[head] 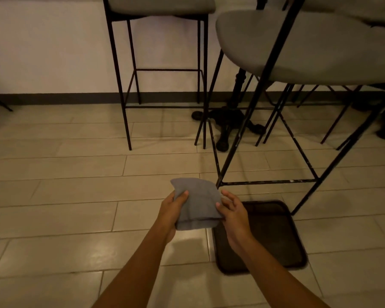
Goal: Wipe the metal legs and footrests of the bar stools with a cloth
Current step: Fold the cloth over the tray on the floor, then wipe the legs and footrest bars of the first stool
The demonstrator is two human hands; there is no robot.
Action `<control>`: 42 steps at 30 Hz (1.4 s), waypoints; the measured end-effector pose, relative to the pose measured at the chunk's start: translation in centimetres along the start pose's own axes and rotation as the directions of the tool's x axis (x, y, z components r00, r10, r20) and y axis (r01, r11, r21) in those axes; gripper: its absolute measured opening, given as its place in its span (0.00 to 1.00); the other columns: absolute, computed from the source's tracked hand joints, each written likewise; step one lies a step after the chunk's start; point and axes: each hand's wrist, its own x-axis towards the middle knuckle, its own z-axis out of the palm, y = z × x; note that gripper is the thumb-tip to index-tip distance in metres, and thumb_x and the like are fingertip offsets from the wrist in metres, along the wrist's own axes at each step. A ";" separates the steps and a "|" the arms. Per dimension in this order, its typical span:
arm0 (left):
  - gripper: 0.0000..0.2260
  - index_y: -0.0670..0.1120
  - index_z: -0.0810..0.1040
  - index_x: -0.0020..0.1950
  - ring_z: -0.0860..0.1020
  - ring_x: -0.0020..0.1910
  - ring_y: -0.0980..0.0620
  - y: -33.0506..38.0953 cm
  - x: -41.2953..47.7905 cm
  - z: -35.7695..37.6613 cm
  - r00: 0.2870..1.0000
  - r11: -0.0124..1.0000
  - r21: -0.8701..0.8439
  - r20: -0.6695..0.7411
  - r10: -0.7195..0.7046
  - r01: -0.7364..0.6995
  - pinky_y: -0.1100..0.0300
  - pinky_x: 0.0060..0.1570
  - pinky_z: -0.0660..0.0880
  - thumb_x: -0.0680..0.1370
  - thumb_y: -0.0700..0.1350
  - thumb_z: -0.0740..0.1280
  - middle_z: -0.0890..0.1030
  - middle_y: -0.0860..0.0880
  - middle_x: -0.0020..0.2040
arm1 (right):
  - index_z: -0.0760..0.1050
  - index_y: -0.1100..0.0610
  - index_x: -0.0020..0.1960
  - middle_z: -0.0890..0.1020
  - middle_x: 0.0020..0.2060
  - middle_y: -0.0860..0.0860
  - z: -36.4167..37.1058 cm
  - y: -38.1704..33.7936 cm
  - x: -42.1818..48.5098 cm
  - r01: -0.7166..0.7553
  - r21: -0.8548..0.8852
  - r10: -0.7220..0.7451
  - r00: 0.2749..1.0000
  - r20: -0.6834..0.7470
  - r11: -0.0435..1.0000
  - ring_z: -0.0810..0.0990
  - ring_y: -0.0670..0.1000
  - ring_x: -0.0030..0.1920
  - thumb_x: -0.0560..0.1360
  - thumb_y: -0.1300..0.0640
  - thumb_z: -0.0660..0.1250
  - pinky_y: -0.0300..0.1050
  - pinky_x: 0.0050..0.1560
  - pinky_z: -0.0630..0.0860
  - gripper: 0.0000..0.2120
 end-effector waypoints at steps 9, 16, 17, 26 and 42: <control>0.12 0.46 0.76 0.59 0.79 0.53 0.45 3.4 7.3 -0.5 0.999 0.996 0.084 0.014 -0.030 0.029 0.53 0.50 0.78 0.77 0.48 0.65 0.81 0.45 0.55 | 0.71 0.57 0.58 0.79 0.52 0.57 3.4 0.6 6.4 0.013 -0.009 -0.014 0.994 -0.108 1.000 0.78 0.56 0.54 0.73 0.68 0.65 0.58 0.59 0.75 0.16; 0.13 0.45 0.77 0.60 0.78 0.55 0.45 5.6 14.5 0.3 0.997 0.984 0.165 0.032 -0.077 0.071 0.50 0.54 0.75 0.77 0.47 0.65 0.80 0.44 0.56 | 0.73 0.56 0.56 0.81 0.50 0.56 6.3 1.1 11.5 0.061 0.024 -0.054 0.972 -0.228 0.998 0.80 0.54 0.51 0.74 0.69 0.63 0.49 0.50 0.77 0.14; 0.12 0.46 0.77 0.59 0.78 0.55 0.45 5.7 15.3 0.2 0.996 0.981 0.180 0.044 -0.079 0.070 0.50 0.55 0.76 0.77 0.47 0.65 0.81 0.44 0.56 | 0.74 0.54 0.54 0.80 0.50 0.56 6.7 1.1 12.0 0.077 0.014 -0.071 0.968 -0.242 0.997 0.79 0.54 0.51 0.74 0.69 0.63 0.49 0.52 0.77 0.14; 0.12 0.46 0.78 0.59 0.81 0.51 0.46 7.2 20.6 -0.5 0.986 0.994 0.091 0.151 -0.076 0.062 0.52 0.49 0.79 0.76 0.45 0.67 0.83 0.46 0.53 | 0.73 0.58 0.59 0.79 0.53 0.57 10.3 0.4 16.6 0.193 -0.014 -0.186 0.921 -0.343 0.981 0.79 0.49 0.51 0.74 0.72 0.61 0.35 0.46 0.79 0.17; 0.08 0.43 0.76 0.54 0.73 0.34 0.47 7.4 34.1 0.4 0.925 0.996 0.092 0.378 -0.047 0.013 0.59 0.29 0.73 0.77 0.44 0.65 0.75 0.40 0.42 | 0.65 0.60 0.69 0.69 0.65 0.55 10.8 4.5 25.3 0.101 -0.803 -0.547 0.781 -0.302 0.587 0.64 0.54 0.66 0.77 0.69 0.54 0.44 0.68 0.63 0.21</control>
